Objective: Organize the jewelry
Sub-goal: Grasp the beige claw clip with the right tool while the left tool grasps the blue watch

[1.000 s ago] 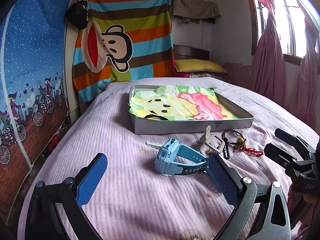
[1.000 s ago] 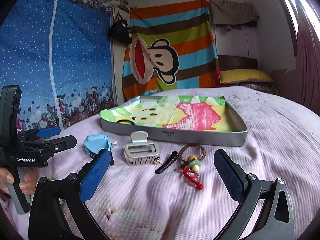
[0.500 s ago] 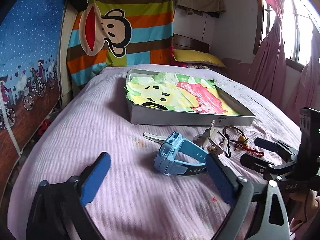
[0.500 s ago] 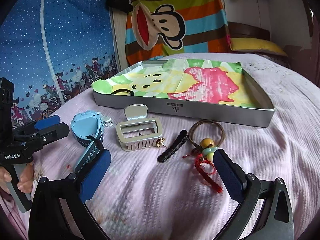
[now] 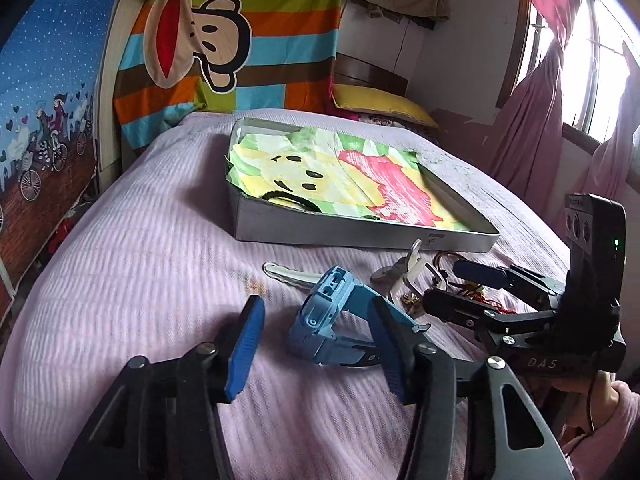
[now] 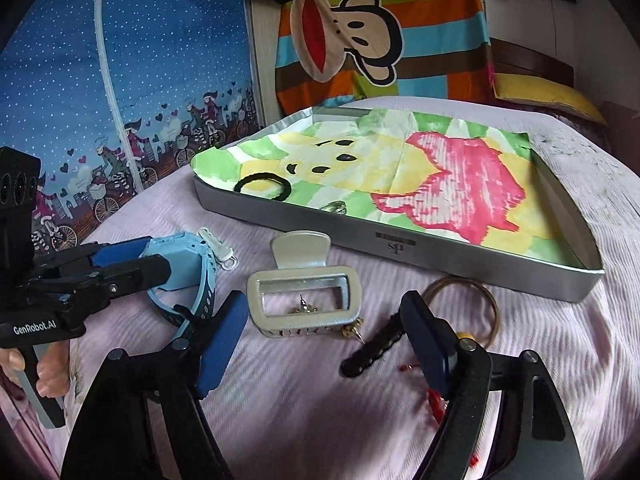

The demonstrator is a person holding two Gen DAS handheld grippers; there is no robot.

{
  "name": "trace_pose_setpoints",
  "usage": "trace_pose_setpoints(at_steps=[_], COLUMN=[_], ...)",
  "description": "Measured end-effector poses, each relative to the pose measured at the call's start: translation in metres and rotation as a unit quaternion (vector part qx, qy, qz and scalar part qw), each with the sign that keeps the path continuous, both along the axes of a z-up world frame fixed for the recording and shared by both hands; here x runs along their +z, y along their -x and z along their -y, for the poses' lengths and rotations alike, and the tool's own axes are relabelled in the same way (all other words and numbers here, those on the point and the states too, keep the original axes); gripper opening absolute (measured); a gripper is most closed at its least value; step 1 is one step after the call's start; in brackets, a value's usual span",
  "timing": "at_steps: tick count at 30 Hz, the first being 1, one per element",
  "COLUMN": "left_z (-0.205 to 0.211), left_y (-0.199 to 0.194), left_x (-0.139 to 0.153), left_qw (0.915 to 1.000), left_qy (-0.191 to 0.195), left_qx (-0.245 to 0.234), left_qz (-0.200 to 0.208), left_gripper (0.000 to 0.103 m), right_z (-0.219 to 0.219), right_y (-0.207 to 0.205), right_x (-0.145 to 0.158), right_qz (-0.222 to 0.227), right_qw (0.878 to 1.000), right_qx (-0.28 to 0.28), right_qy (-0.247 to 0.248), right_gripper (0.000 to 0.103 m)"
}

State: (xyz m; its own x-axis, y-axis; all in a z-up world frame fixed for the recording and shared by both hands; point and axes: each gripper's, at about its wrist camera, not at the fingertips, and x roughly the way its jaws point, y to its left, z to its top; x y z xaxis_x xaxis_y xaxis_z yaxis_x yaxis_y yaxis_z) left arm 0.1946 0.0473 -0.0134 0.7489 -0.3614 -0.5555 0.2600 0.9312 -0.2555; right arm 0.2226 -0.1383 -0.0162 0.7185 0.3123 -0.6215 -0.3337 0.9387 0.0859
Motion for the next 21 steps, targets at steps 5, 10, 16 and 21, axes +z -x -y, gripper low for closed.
trace_pose_setpoints(at_steps=[5,10,16,21], left_z=[0.002,0.001,-0.001,0.005], left_y=[-0.003,-0.006,-0.004,0.006], left_x=[-0.001,-0.003,-0.003,-0.001], left_qw=[0.9999,0.9998,0.9997,0.9998], left_qy=[0.003,0.01,0.012,-0.009], left_qx=[-0.012,-0.012,-0.014,-0.016], left_qz=[-0.005,-0.01,-0.014,0.0], left_gripper=[0.039,0.033,0.027,0.021], right_z=[-0.007,-0.009,-0.006,-0.001], right_y=[-0.01,-0.015,-0.014,-0.006], right_x=[-0.005,-0.009,-0.011,-0.008], right_qz=[-0.014,-0.023,-0.012,0.008], right_qw=[1.0,1.0,1.0,0.999], right_qx=[0.011,0.016,0.013,0.012], right_qy=[-0.003,-0.01,-0.02,-0.035], right_gripper=[0.066,0.058,0.058,0.058])
